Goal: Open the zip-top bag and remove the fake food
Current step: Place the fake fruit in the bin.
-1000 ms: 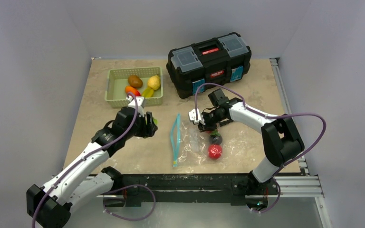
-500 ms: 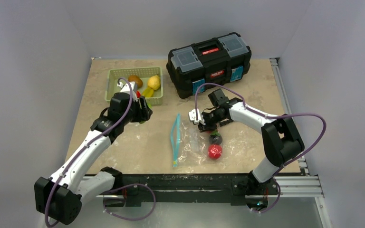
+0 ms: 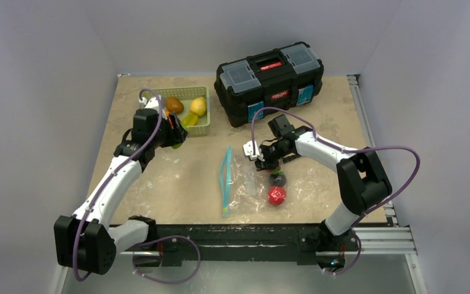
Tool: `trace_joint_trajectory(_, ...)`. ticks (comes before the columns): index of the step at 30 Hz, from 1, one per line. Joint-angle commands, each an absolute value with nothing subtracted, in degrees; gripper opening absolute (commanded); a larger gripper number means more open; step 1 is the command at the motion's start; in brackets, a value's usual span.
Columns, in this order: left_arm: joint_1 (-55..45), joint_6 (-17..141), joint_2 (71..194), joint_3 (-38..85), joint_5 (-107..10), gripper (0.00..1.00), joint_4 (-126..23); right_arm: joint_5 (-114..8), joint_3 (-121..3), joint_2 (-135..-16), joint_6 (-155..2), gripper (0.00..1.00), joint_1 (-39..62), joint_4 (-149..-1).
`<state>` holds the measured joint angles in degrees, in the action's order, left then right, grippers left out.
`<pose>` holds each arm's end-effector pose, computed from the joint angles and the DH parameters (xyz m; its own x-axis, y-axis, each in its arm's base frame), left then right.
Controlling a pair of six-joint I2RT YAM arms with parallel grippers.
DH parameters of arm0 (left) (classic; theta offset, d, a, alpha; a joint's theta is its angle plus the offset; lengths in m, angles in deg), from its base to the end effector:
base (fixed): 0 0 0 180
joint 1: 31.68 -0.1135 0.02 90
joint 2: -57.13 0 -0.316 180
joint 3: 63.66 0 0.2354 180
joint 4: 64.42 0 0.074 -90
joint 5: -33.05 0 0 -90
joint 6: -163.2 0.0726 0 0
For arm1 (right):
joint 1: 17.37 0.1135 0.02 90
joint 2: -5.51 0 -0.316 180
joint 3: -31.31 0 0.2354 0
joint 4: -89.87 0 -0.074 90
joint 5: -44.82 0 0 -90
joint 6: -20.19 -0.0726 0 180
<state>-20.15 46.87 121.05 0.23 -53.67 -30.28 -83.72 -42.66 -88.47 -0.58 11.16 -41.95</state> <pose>0.2320 -0.0516 0.3149 -0.6023 -0.3291 -0.7273 -0.0237 0.9180 -0.3958 0.2523 0.1886 0.2268 0.2502 -0.6964 -0.6726 -0.9673 -0.2101 -0.1423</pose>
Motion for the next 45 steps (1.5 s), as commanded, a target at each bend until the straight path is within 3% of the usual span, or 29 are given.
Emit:
trace_joint_trajectory(1, -22.4, 48.0, 122.8, 4.2, -51.9, 0.0, -33.8, -85.4, -42.9, -86.0, 0.3, 0.25, 10.9, -40.9)
trace_joint_trajectory(45, -31.7, 49.8, 145.7, 21.3, -51.3, 0.0, -32.8, -86.4, -43.1, -86.2, 0.6, 0.26, 11.0, -40.3)
